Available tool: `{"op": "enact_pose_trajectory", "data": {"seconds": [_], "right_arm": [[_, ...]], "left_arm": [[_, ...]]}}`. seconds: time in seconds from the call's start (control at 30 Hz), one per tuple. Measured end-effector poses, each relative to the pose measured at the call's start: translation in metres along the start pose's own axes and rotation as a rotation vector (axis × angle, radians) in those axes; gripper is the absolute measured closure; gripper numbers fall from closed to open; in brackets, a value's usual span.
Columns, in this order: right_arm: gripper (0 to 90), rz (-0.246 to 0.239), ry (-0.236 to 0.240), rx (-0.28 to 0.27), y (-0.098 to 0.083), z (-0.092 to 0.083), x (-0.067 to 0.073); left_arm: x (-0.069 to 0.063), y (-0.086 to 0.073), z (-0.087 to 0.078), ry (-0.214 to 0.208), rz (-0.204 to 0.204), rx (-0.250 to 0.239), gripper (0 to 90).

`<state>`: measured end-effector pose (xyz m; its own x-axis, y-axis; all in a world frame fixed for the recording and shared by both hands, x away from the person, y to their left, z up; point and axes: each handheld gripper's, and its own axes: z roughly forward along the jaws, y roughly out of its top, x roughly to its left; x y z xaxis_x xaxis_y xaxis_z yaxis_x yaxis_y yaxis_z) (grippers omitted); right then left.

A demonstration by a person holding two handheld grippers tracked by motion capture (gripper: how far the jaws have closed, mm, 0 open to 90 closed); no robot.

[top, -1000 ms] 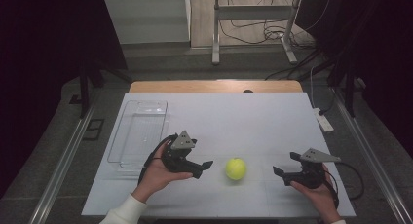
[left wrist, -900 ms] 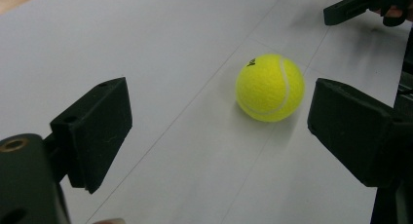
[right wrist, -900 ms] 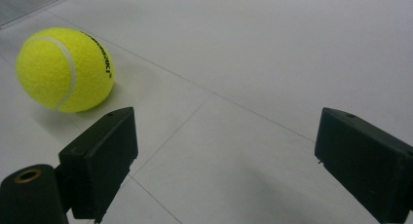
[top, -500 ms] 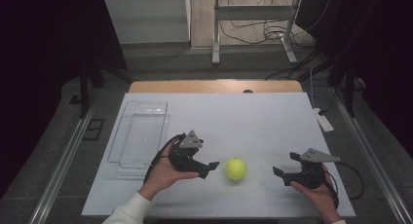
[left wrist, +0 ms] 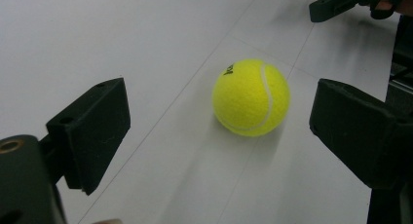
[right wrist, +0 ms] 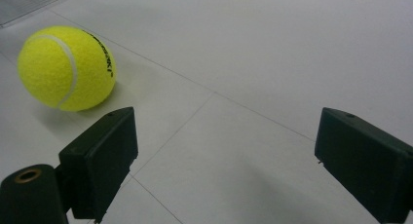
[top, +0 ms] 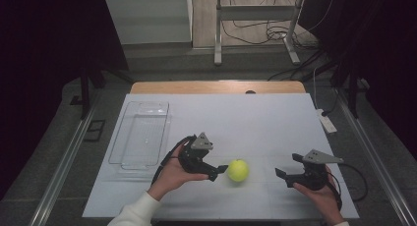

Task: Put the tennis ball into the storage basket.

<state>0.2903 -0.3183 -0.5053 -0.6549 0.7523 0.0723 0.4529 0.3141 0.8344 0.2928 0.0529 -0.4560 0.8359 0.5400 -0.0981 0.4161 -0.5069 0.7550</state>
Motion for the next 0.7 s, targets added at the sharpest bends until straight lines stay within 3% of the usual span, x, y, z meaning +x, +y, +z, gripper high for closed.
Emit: {"op": "enact_pose_trajectory", "data": {"seconds": [0.7], "right_arm": [[9.1, -0.002, 0.007, -0.001, 0.0, 0.0, 0.001]], "left_arm": [[-0.007, 0.01, 0.031, -0.043, 0.016, 0.045, 7.8]]}}
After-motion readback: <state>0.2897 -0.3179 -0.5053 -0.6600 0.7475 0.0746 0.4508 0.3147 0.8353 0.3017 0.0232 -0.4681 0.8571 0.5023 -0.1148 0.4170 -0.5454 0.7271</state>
